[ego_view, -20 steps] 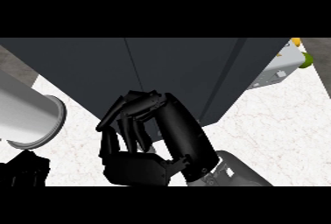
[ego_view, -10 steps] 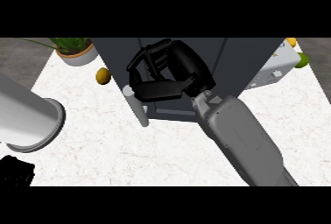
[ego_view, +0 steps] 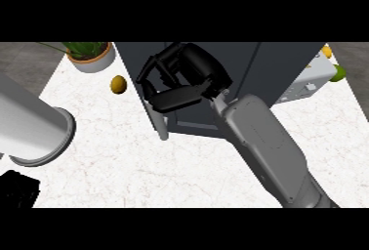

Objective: Pick up the bottled water, place it into the cabinet and close the cabinet

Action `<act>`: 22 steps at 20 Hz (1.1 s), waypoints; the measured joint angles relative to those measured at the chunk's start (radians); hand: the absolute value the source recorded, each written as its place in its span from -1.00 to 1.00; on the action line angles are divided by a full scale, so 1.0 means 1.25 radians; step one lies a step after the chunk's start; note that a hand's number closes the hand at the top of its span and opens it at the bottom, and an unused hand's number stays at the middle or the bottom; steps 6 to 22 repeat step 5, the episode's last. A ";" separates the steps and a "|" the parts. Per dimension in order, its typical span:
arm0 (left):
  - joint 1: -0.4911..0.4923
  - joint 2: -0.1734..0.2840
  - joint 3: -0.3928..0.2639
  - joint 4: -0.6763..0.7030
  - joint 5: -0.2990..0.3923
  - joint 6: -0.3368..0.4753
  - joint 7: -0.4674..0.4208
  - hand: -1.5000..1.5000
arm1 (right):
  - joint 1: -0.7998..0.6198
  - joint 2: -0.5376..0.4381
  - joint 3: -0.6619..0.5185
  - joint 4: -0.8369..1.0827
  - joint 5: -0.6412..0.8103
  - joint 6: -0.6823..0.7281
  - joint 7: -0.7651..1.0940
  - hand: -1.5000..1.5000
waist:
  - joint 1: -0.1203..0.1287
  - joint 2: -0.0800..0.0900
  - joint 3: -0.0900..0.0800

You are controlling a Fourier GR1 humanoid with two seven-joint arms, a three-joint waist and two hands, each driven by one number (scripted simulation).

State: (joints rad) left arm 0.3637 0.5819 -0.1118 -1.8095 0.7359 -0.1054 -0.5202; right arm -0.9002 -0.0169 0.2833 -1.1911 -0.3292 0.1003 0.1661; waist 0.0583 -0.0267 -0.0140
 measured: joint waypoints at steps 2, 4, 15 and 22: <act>-0.007 -0.002 0.001 -0.004 0.002 0.007 0.009 1.00 | -0.006 -0.004 -0.002 0.016 -0.002 0.021 -0.020 1.00 | 0.002 -0.001 -0.001; -0.015 -0.003 0.003 -0.002 0.004 0.009 0.012 1.00 | -0.011 -0.007 -0.005 0.030 -0.004 0.040 -0.040 1.00 | 0.004 -0.001 -0.003; -0.014 -0.003 0.003 -0.002 0.004 0.009 0.013 1.00 | -0.015 -0.011 -0.006 0.036 -0.005 0.050 -0.044 1.00 | 0.006 -0.001 -0.004; -0.014 -0.003 0.003 -0.002 0.004 0.009 0.013 1.00 | -0.015 -0.011 -0.006 0.036 -0.005 0.050 -0.044 1.00 | 0.006 -0.001 -0.004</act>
